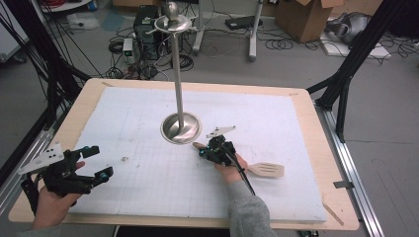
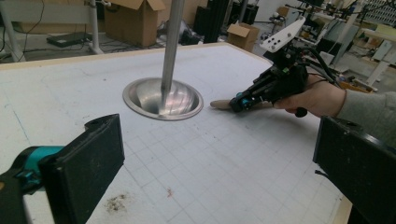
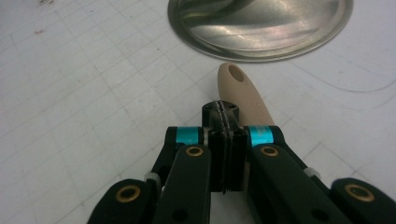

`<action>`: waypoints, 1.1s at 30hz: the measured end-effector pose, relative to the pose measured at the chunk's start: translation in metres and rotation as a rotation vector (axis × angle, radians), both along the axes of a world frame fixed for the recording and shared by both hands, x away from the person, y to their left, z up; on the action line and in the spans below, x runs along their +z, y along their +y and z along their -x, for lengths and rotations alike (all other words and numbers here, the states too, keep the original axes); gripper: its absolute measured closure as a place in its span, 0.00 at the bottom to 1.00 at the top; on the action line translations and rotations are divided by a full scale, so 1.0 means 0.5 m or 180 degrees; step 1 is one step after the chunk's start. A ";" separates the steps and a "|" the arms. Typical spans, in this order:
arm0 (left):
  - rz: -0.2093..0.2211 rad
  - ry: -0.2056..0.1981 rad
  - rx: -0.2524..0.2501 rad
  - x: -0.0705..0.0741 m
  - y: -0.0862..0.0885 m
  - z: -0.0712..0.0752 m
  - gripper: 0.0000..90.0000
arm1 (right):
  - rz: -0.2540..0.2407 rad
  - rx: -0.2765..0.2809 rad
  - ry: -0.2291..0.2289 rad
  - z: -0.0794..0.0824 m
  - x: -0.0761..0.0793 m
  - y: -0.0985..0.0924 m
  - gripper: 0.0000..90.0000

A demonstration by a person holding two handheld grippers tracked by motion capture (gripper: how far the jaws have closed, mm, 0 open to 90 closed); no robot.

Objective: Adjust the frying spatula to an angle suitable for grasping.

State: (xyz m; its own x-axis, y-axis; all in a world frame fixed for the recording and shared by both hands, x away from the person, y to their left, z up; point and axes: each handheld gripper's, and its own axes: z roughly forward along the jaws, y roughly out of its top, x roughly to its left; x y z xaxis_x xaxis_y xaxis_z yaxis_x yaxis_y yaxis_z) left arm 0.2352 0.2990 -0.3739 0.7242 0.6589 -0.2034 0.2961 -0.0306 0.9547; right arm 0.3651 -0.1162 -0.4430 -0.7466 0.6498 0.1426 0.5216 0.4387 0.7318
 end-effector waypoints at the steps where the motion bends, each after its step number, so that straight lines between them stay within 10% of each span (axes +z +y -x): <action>1: -0.0014 0.0002 -0.0002 -0.001 0.000 0.000 0.03 | 0.0014 -0.0024 -0.0007 -0.006 0.001 -0.003 1.00; 22: 0.0020 0.0033 -0.0017 -0.006 0.003 0.000 0.03 | 0.0004 -0.0177 0.0024 -0.032 0.011 -0.026 1.00; 33: -0.0062 0.0063 -0.0077 -0.011 -0.022 -0.006 0.03 | 0.0083 -0.0189 -0.0123 0.009 0.096 -0.163 1.00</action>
State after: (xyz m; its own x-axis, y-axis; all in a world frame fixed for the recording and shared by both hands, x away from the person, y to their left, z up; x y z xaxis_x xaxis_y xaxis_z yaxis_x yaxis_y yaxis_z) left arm 0.2382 0.2882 -0.3794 0.7360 0.6451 -0.2053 0.3139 -0.0565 0.9478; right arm 0.3606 -0.1977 -0.3948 -0.7113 0.6962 0.0969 0.5188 0.4271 0.7405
